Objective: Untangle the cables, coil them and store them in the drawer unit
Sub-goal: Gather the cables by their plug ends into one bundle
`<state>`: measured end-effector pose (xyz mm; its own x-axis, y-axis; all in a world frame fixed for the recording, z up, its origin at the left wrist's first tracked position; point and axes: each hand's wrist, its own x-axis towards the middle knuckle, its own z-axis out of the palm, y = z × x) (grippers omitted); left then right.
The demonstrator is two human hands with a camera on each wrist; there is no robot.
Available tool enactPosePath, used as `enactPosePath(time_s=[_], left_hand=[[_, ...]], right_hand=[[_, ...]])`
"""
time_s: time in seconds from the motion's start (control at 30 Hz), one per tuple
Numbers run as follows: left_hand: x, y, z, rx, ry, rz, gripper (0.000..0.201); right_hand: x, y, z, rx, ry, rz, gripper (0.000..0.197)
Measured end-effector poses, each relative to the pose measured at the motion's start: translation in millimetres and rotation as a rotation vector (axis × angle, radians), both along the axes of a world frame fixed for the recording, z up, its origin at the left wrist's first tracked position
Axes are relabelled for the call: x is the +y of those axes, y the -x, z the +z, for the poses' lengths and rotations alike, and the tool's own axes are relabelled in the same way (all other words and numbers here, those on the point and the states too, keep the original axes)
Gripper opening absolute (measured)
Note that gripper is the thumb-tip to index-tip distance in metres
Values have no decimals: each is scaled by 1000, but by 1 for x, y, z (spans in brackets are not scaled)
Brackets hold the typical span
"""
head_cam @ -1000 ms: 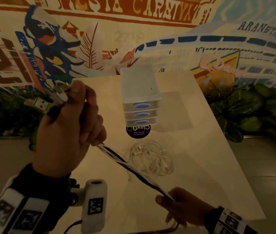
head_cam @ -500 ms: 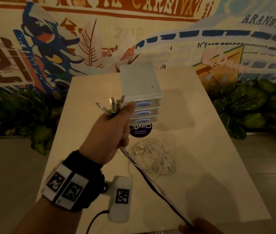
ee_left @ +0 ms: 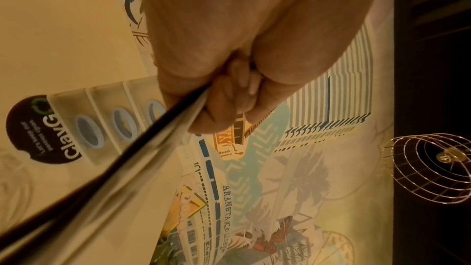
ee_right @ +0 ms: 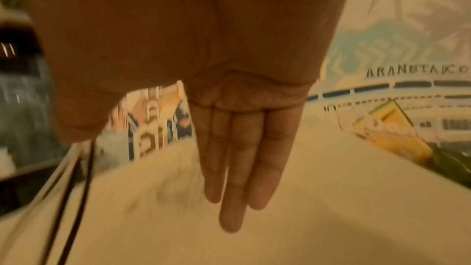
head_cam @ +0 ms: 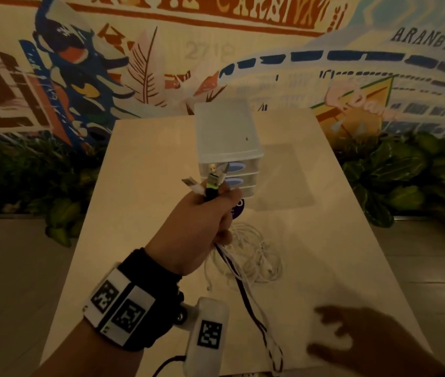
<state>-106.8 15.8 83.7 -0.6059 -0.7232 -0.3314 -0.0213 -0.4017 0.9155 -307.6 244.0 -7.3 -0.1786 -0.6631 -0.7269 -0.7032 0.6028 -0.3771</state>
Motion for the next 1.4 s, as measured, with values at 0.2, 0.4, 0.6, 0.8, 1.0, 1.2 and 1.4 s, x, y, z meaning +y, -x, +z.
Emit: enactPosePath(time_s=[0.2, 0.4, 0.6, 0.8, 1.0, 1.2, 1.4], left_hand=[[27, 9, 3, 45, 38, -190, 38], [39, 9, 12, -21, 271, -301, 13], [30, -2, 12, -85, 306, -251, 54], [21, -3, 12, -116, 195, -199, 40], [16, 0, 9, 52, 157, -118, 24], [-2, -2, 10, 201, 166, 54, 22], [-24, -28, 8, 93, 211, 54, 38]], right_hand=[[-93, -17, 110, -58, 832, -11, 62], [-137, -60, 132, -282, 934, 167, 36], [-150, -69, 129, -318, 1080, 240, 30], [-160, -58, 123, -155, 1145, 302, 28], [-161, -50, 109, -309, 1154, 219, 45], [-155, -71, 53, -882, 632, -8, 63], [-140, -67, 14, -948, 474, -147, 22]])
